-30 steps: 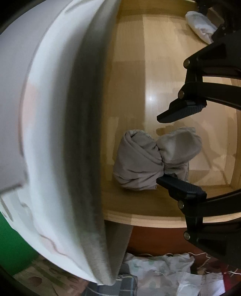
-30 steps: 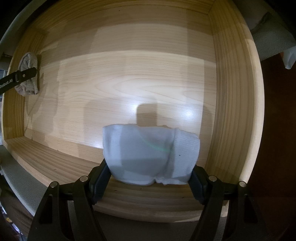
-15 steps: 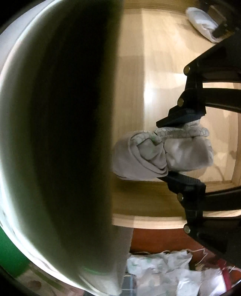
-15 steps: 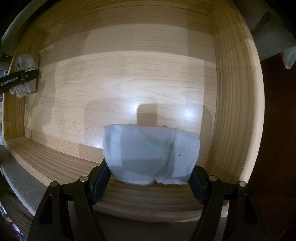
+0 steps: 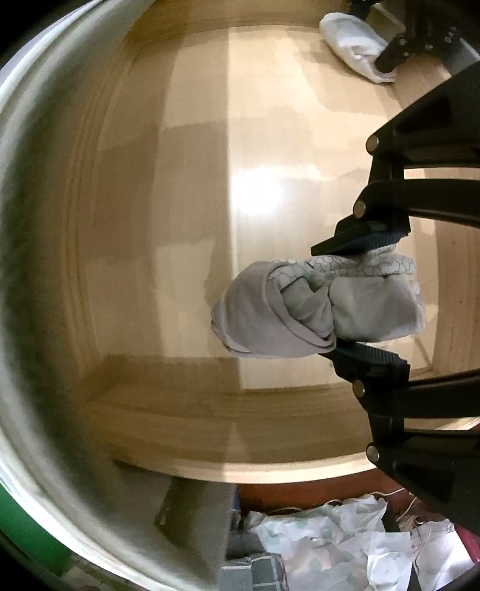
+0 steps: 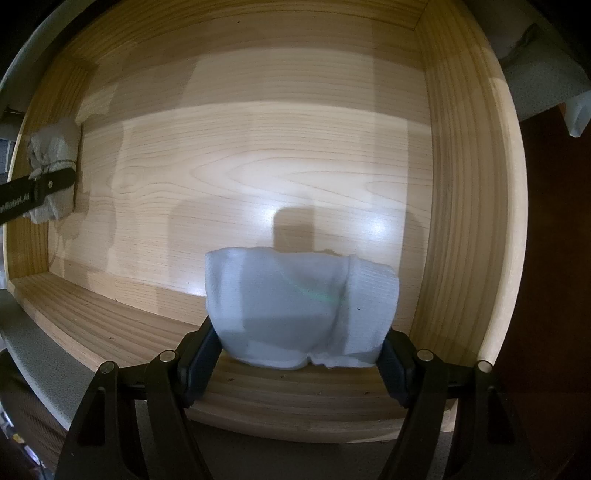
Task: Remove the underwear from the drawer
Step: 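Carry the grey bundle up into the white box and open the left gripper, then move the left gripper back over the empty drawer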
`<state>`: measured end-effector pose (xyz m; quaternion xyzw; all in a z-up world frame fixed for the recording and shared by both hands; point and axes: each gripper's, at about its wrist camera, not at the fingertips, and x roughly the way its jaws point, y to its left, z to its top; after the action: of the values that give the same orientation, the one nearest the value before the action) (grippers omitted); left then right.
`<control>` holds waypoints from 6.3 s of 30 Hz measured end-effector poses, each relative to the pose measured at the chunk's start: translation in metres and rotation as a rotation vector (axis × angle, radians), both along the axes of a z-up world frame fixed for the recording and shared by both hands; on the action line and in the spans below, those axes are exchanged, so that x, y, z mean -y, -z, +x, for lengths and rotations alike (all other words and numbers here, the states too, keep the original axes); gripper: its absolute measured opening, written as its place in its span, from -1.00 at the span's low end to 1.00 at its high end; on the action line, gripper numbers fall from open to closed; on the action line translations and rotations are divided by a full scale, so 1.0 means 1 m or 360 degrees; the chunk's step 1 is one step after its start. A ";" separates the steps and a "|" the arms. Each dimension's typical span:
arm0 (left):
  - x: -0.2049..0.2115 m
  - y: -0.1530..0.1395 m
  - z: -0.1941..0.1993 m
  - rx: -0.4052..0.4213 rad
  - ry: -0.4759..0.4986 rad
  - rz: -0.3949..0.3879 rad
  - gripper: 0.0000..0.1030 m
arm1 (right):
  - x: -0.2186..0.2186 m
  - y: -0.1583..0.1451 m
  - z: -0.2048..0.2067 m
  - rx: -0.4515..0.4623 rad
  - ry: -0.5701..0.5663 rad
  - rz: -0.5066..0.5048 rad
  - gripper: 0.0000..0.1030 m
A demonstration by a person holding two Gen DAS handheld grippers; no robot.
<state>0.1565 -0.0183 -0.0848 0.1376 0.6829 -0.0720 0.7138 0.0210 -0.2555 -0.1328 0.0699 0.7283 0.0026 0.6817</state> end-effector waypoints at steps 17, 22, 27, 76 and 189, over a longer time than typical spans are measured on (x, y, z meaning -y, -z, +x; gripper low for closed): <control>-0.024 -0.014 -0.016 -0.0090 -0.0052 -0.0129 -0.18 | 0.001 0.000 0.003 0.0000 0.0000 0.0001 0.40; -0.030 -0.029 -0.034 -0.0035 -0.0038 -0.0163 -0.18 | 0.001 0.000 0.005 0.0000 0.0001 0.0001 0.40; -0.036 -0.051 -0.042 0.0041 -0.0034 -0.0209 -0.18 | 0.000 0.000 0.006 0.0000 0.0001 0.0001 0.40; 0.019 -0.276 0.088 0.0756 0.0101 -0.0413 -0.18 | -0.005 0.002 0.023 0.0004 0.0004 0.0001 0.40; -0.070 -0.076 -0.065 0.0384 -0.0180 -0.0346 0.05 | -0.014 -0.065 0.001 0.0337 -0.0055 -0.0070 0.28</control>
<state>0.0918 0.0516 -0.0088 0.0288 0.5872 -0.0882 0.8041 0.0222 -0.2412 -0.0680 0.0415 0.6533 0.0058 0.7560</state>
